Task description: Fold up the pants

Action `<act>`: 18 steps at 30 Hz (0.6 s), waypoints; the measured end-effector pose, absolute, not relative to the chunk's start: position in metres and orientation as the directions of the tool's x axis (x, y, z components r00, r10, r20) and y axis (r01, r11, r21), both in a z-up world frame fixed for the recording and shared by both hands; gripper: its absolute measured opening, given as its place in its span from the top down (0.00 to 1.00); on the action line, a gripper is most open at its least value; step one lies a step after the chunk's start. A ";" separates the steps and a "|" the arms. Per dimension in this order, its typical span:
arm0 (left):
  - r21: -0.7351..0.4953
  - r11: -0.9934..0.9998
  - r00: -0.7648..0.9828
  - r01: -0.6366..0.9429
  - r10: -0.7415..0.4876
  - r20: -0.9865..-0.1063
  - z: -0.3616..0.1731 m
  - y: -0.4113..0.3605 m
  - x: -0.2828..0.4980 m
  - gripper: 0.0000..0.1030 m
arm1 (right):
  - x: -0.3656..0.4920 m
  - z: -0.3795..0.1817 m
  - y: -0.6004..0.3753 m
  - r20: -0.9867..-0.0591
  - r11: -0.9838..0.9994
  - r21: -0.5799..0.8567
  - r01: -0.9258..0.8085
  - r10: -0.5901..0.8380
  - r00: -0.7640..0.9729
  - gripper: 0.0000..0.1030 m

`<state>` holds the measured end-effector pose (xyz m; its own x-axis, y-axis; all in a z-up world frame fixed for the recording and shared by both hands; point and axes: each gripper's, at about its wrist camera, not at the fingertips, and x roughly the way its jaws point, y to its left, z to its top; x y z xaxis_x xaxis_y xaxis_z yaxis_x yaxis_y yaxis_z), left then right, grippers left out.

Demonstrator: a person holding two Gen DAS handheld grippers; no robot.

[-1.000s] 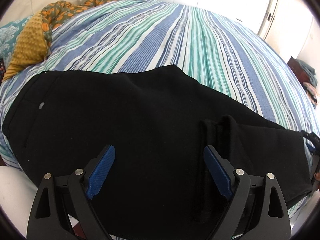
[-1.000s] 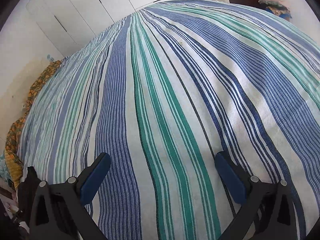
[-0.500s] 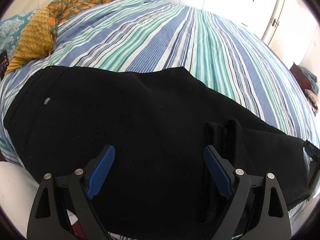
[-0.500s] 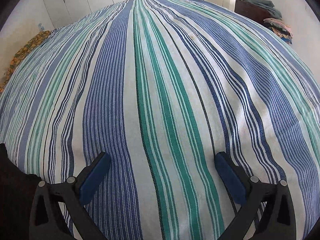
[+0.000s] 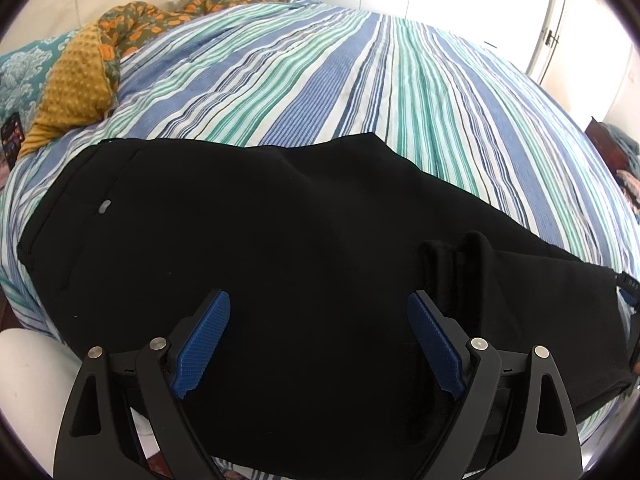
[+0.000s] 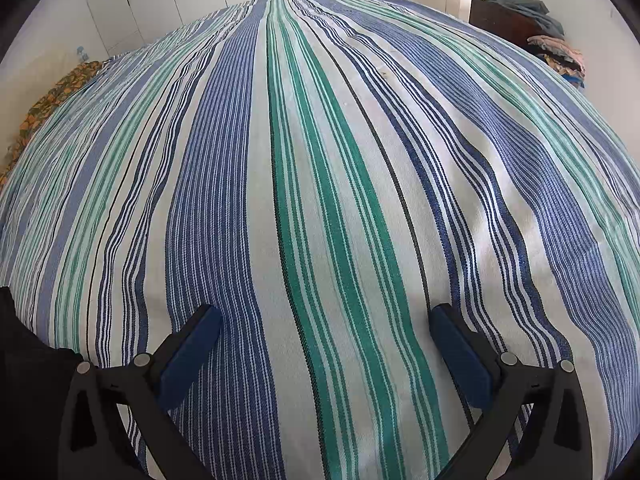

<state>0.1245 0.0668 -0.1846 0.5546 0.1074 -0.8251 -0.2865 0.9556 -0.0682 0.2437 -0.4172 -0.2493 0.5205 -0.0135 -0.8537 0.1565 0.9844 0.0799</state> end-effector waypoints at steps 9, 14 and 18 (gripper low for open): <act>-0.100 0.942 0.548 -0.320 0.098 -0.831 -0.187 0.074 0.128 0.11 | 0.239 -0.247 -0.420 -0.852 0.984 0.083 0.155 -0.011 0.523 0.00; -0.068 0.951 0.545 -0.303 0.115 -0.831 -0.187 0.070 0.124 0.11 | 0.239 -0.247 -0.419 -0.852 0.984 0.085 0.157 -0.010 0.524 0.00; -0.055 0.952 0.544 -0.302 0.125 -0.830 -0.188 0.069 0.124 0.11 | 0.243 -0.250 -0.414 -0.859 0.985 0.052 0.164 -0.039 0.510 0.00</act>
